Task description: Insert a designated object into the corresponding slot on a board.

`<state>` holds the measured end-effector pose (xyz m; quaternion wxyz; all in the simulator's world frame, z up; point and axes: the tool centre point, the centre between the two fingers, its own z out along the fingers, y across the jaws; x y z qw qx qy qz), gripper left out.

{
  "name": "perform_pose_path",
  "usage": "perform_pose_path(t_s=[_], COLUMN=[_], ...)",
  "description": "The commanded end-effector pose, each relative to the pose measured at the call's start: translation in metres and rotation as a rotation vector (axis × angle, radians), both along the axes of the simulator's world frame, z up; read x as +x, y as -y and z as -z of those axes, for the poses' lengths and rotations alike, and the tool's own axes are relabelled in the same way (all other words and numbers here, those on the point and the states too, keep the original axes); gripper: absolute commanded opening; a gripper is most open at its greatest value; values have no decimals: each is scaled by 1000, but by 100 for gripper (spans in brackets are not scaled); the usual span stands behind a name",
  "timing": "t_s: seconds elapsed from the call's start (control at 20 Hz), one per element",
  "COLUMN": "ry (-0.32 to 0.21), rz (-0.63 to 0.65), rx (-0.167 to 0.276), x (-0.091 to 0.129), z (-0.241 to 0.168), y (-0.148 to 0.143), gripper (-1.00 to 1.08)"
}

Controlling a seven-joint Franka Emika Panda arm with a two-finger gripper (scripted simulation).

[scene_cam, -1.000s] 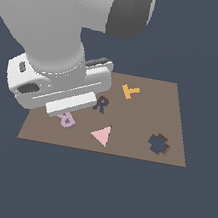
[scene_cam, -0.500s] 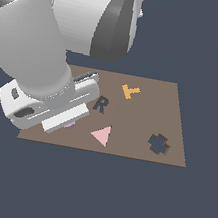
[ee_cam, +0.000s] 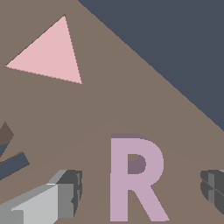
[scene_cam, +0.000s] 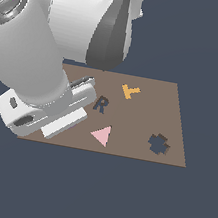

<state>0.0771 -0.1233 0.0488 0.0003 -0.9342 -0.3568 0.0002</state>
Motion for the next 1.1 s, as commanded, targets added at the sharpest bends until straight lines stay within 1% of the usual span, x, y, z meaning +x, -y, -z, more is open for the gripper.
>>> perform_pose_path(t_s=[0.0,0.25,0.65,0.7,1.05], ry=[1,0,1,1,1], rz=[1,2,4,4,4], rx=[0,0,0,0,0], x=[0,0,-1,-1,-1], z=[-1,1,19,19,19], y=[0,-1,-1,-1,-1], gripper=[100,100,100,-100,-100])
